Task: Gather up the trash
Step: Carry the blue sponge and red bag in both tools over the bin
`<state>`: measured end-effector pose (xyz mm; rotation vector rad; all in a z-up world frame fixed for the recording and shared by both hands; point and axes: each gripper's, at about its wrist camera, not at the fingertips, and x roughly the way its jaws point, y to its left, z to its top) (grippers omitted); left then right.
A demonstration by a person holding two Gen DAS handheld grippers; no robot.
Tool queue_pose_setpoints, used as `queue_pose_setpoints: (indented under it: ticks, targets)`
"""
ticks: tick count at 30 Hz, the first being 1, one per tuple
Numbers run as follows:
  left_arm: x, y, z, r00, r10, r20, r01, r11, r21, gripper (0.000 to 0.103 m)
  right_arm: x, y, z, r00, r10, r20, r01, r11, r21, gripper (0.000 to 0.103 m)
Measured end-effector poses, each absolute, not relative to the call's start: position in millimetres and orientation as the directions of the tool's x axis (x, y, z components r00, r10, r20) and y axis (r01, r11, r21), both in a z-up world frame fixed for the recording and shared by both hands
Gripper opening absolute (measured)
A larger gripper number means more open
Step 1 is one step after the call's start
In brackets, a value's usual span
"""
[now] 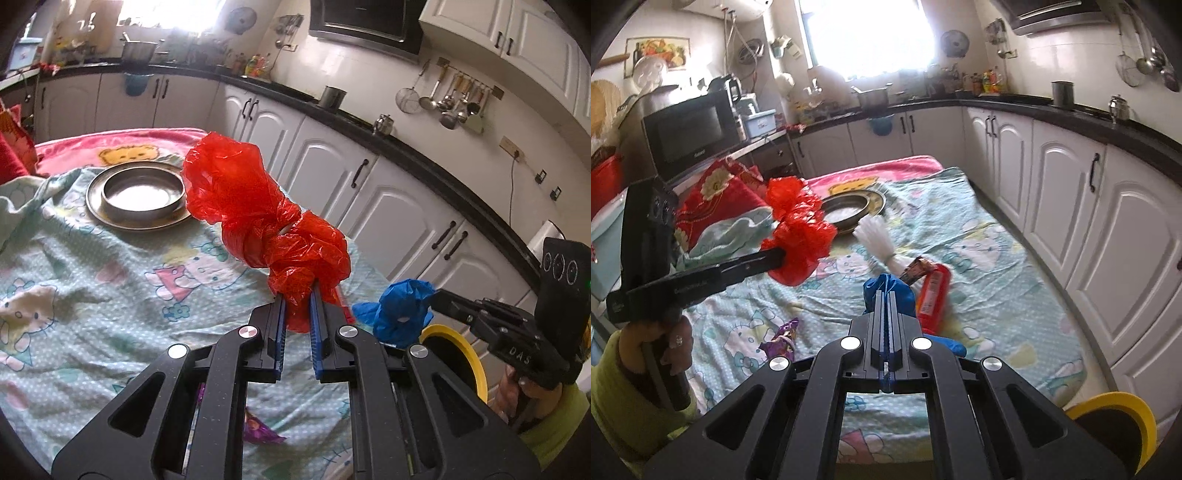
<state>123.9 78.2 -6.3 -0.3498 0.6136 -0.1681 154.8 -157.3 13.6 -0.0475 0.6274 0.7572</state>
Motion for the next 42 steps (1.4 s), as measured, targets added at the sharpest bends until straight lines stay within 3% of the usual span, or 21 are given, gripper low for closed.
queue_pose_setpoints:
  ticks: [27,42]
  targets:
    - [117.9,-12.0,2.5,0.757,-0.380,-0.533,0.253,0.921,-0.298,0.007,125.7,-260.2,34.9,0.699,0.528,-0.483,-0.488,0.845,0.217,0.001]
    - [115.7,-77.8,-8.9,0.686,-0.453,-0.570,0.385,0.890,-0.244,0.007,117.7,-319.5,23.5,0.749,0.444,-0.491,-0.375,0.896,0.239,0.001]
